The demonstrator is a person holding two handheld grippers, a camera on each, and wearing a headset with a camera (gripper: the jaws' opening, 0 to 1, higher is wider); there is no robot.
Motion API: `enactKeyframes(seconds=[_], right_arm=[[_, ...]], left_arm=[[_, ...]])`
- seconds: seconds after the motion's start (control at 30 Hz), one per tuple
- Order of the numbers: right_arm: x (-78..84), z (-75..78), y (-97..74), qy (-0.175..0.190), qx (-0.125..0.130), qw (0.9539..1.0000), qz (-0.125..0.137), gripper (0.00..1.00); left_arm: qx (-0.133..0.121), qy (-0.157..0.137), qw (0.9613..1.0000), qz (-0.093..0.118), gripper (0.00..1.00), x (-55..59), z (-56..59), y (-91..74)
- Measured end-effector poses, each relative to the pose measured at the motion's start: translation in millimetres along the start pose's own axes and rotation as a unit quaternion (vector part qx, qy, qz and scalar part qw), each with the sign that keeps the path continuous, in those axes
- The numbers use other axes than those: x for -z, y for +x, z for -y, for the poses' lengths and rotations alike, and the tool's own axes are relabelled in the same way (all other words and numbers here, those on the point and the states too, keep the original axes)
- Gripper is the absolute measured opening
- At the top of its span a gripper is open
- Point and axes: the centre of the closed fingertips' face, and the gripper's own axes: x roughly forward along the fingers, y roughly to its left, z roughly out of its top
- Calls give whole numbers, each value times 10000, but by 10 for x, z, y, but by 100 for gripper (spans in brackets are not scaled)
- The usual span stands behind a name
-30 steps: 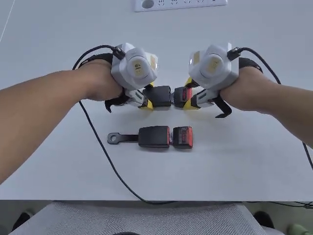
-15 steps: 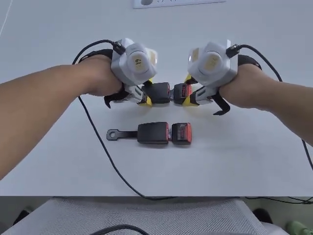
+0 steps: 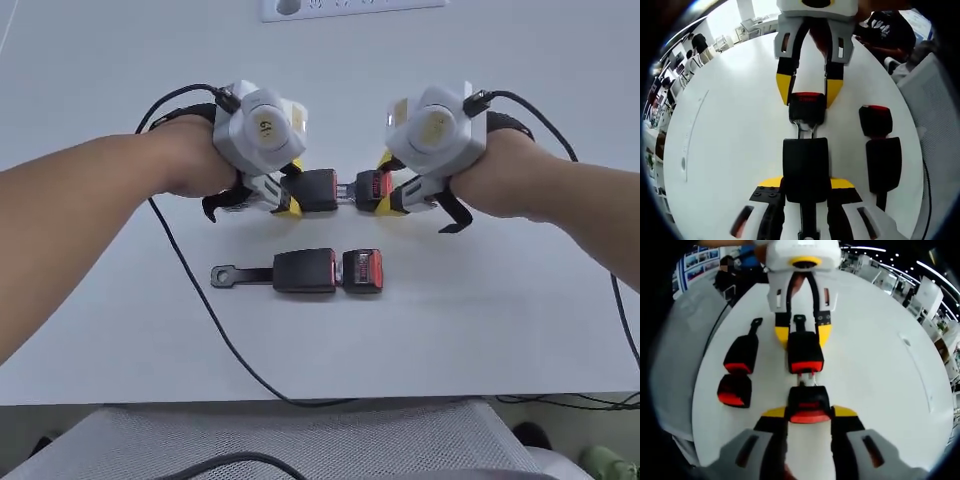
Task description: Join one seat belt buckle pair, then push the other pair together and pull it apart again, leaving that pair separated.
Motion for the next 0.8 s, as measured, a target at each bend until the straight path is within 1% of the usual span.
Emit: enactKeyframes(seconds=[0.07,0.17,0.23,0.3,0.33,0.4,0.43,0.47,0.6,0.7,0.8], right_arm=[[39,-11,-25,-74,24,10000,-53,32],[158,9,-101,-2,82,9999,-126,33],[257,34,-176,45,154,9997,-182,33],[379,55,-252,172,230,9993,-229,33],[471,87,-271,210,237,9992,-247,33],[562,86,-329,235,254,9989,-302,33],[604,96,-357,256,276,9988,-307,33],[686,106,-391,288,300,9984,-376,33],[849,122,-493,253,330,9979,-497,34],[966,130,-573,223,356,9971,-636,34],[1063,136,-641,210,388,9964,-729,34]], left_arm=[[-22,-9,10000,-24,32,-13,19,-5],[-21,6,10000,-45,32,-36,32,-14],[3,18,10000,-41,32,-43,36,-16],[29,30,10000,-54,32,-50,39,-19],[37,32,10000,-77,32,-55,39,-20],[36,-37,9999,-137,32,-55,41,-21],[36,-40,9999,-154,33,-61,38,-19],[37,0,9998,-186,33,-61,44,-20],[35,77,9995,-288,33,-70,46,-20],[10,42,9994,-333,33,-67,32,-25],[-40,53,9995,-322,33,-62,35,-34]])
